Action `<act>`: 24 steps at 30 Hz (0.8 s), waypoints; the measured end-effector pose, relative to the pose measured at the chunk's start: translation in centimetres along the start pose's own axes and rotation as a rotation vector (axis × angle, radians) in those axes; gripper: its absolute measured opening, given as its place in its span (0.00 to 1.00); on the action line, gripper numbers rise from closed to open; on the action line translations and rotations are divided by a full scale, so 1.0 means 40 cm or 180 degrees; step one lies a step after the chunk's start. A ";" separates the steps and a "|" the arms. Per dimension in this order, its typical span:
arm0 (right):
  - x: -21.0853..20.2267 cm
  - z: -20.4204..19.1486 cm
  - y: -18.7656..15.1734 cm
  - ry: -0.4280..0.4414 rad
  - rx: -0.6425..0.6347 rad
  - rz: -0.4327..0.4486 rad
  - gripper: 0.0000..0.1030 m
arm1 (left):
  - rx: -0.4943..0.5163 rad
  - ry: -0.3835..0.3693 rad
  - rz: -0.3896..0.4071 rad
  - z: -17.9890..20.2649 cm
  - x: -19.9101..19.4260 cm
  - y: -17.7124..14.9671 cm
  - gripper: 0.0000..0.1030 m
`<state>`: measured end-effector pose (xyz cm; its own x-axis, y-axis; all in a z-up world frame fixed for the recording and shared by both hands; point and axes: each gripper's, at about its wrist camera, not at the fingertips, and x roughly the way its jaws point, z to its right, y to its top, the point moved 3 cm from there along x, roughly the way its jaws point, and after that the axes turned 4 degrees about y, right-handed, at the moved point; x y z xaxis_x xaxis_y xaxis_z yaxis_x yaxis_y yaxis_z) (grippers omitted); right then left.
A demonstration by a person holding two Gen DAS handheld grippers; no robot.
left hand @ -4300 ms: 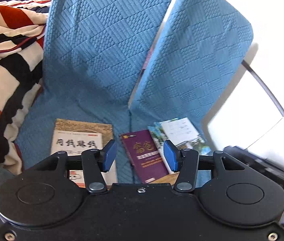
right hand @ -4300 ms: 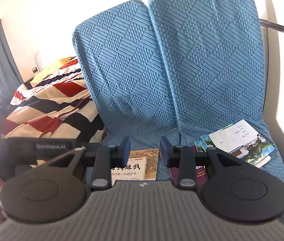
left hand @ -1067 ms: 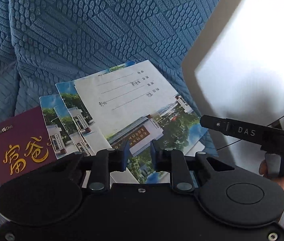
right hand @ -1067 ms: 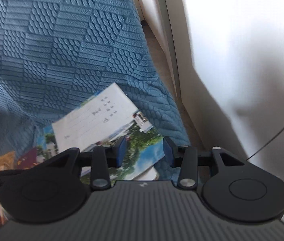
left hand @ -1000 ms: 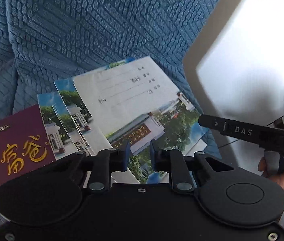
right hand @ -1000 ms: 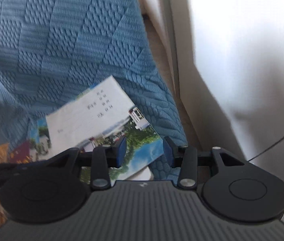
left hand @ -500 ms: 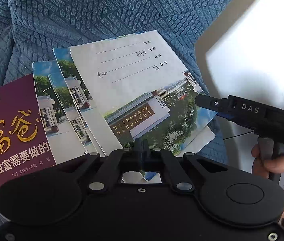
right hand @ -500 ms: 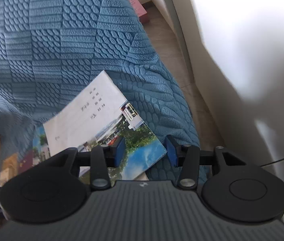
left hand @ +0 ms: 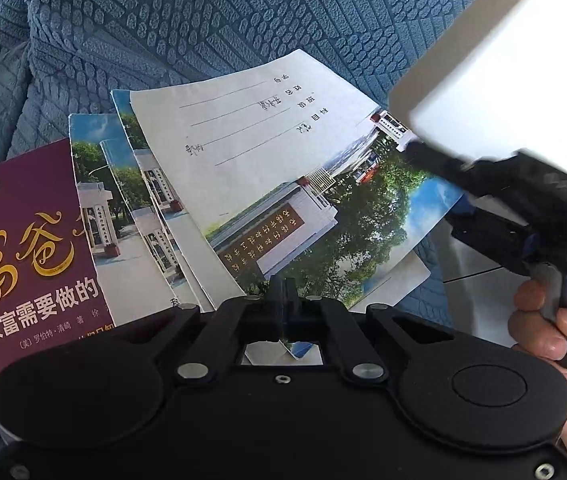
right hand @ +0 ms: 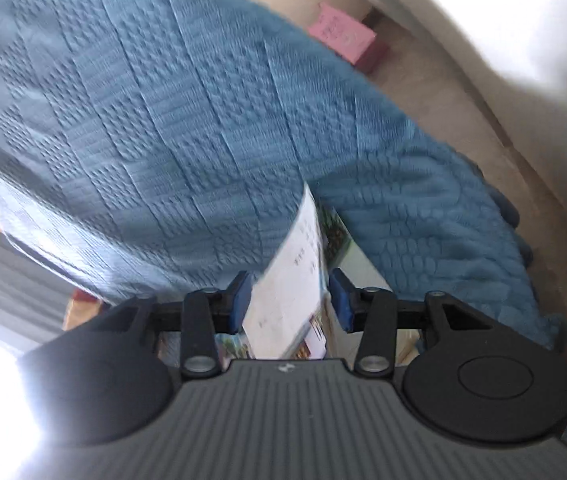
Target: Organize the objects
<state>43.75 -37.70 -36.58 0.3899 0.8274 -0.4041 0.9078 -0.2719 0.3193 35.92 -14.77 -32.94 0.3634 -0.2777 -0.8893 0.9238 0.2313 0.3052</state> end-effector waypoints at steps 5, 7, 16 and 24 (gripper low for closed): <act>0.022 -0.002 -0.024 -0.0545 0.0134 -0.0012 0.05 | -0.0606 -0.0099 0.0140 -0.032 -0.052 0.013 0.09; 0.010 -0.008 -0.039 -0.0550 0.0278 0.0059 0.05 | -0.0835 -0.0246 0.0218 -0.048 -0.082 0.016 0.10; -0.029 -0.071 -0.071 -0.0495 0.0826 0.0277 0.05 | -0.1561 -0.0386 0.0069 -0.149 -0.113 -0.049 0.26; -0.066 -0.137 -0.099 -0.0477 0.1125 0.0374 0.05 | -0.1981 -0.0819 -0.0039 -0.191 -0.121 -0.078 0.44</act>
<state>38.28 -36.13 -32.09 0.4886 0.7070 -0.5113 0.8427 -0.5342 0.0667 30.36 -7.01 -32.19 0.4418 -0.4792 -0.7584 0.7141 0.6996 -0.0261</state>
